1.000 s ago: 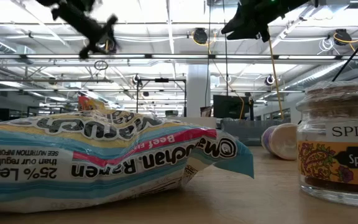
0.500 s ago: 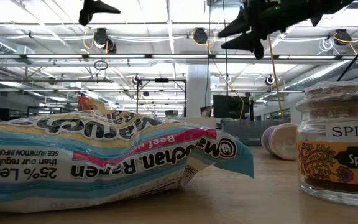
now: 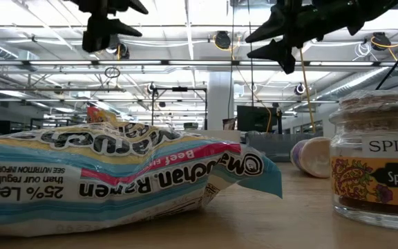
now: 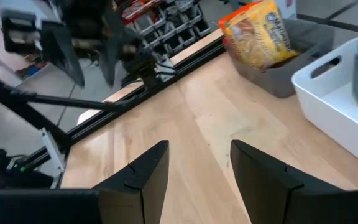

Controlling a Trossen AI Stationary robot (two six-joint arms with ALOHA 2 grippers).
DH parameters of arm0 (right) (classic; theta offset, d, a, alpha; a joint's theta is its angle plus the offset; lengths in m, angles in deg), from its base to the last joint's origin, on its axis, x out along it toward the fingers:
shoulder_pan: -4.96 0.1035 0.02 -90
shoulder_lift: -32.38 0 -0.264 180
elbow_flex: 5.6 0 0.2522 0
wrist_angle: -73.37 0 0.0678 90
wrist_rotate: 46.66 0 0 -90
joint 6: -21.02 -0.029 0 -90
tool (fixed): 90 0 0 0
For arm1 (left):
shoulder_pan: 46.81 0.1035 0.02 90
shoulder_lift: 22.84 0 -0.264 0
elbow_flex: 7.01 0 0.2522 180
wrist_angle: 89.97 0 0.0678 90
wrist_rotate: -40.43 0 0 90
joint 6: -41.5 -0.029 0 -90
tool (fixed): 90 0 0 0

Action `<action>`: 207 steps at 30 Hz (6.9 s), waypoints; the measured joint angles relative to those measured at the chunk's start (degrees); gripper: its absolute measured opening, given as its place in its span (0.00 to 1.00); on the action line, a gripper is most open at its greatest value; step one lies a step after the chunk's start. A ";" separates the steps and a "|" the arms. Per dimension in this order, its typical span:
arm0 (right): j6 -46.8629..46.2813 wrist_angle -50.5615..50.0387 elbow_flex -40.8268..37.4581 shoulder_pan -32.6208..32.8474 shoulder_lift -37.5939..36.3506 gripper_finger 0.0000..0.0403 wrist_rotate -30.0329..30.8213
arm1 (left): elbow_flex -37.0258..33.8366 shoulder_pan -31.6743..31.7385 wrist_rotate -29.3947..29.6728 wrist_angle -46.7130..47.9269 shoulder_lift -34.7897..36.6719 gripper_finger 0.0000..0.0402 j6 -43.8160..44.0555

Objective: Pick & Place Food Item
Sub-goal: Put the blue noodle pack into the left black bin

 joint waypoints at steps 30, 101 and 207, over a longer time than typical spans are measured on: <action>-14.72 34.65 0.02 26.67 14.96 0.41 20.70 | -5.94 -20.38 6.68 -14.41 -5.66 0.46 5.45; -11.57 37.63 0.02 30.24 20.70 0.41 13.17 | -19.32 -35.80 10.68 -40.43 -36.16 0.46 43.48; 20.57 -7.14 28.41 21.76 23.28 0.18 -12.29 | 56.48 -3.93 -20.99 35.01 -38.32 0.00 -30.38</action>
